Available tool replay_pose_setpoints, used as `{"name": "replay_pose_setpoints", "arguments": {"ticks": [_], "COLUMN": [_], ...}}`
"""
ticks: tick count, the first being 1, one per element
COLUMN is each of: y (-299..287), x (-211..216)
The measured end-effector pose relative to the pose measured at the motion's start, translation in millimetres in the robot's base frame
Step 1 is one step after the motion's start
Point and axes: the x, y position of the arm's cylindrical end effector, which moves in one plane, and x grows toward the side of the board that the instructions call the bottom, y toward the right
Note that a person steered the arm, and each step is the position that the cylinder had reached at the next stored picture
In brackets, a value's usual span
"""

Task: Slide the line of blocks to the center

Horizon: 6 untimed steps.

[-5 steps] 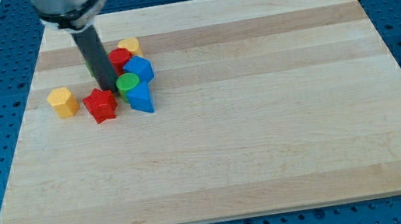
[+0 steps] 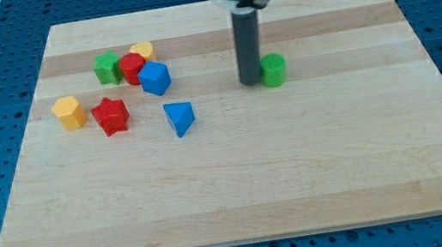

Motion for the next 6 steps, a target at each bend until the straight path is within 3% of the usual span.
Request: {"name": "replay_pose_setpoints", "arguments": {"ticks": [1,6], "y": [-9,-175], "x": [0,5]}}
